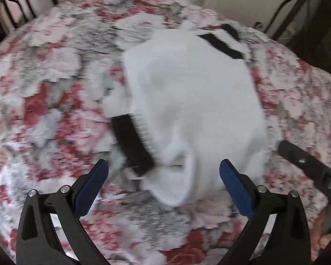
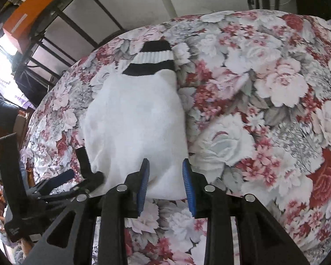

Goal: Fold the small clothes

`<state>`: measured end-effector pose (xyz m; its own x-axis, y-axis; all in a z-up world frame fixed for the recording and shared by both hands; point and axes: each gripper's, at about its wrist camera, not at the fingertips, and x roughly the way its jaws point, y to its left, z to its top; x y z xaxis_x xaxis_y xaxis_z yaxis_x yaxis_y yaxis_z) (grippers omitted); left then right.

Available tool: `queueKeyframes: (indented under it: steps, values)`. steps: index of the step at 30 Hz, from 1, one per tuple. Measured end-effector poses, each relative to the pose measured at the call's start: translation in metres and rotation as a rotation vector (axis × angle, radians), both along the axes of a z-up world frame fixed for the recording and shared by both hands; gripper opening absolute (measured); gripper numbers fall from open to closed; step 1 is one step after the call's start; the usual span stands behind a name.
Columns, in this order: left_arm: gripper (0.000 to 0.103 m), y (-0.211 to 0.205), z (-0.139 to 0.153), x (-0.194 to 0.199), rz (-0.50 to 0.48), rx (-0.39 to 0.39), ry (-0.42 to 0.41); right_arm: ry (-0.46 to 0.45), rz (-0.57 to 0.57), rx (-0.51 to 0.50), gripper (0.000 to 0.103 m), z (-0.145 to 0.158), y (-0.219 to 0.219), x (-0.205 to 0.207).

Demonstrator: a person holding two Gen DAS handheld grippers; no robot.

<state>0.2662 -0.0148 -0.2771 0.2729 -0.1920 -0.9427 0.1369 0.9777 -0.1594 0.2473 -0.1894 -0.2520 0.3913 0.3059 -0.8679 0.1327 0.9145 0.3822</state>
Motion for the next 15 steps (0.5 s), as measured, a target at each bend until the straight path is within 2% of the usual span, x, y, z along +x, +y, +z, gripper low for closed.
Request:
queueKeyframes:
  steps: [2, 5, 8, 12, 14, 15]
  values:
    - [0.098, -0.001, -0.006, 0.005, -0.027, -0.081, 0.025, 0.0, -0.005, 0.005, 0.034, 0.0, -0.001, 0.003]
    - [0.097, 0.001, -0.009, 0.011, -0.028, -0.114, 0.032, -0.002, -0.034, 0.033, 0.034, 0.004, -0.01, 0.005]
    - [0.094, 0.013, -0.009, 0.014, 0.009, -0.208, 0.056, -0.015, -0.075, 0.078, 0.035, 0.009, -0.021, 0.005]
    - [0.094, 0.028, 0.01, 0.011, 0.031, -0.365, 0.062, -0.021, -0.103, 0.109, 0.036, 0.013, -0.029, 0.007]
    - [0.094, 0.024, 0.018, 0.008, -0.005, -0.442, 0.068, -0.023, -0.106, 0.121, 0.036, 0.014, -0.03, 0.008]
    - [0.094, 0.02, 0.018, 0.007, -0.022, -0.447, 0.077, -0.025, -0.107, 0.127, 0.036, 0.015, -0.03, 0.008]
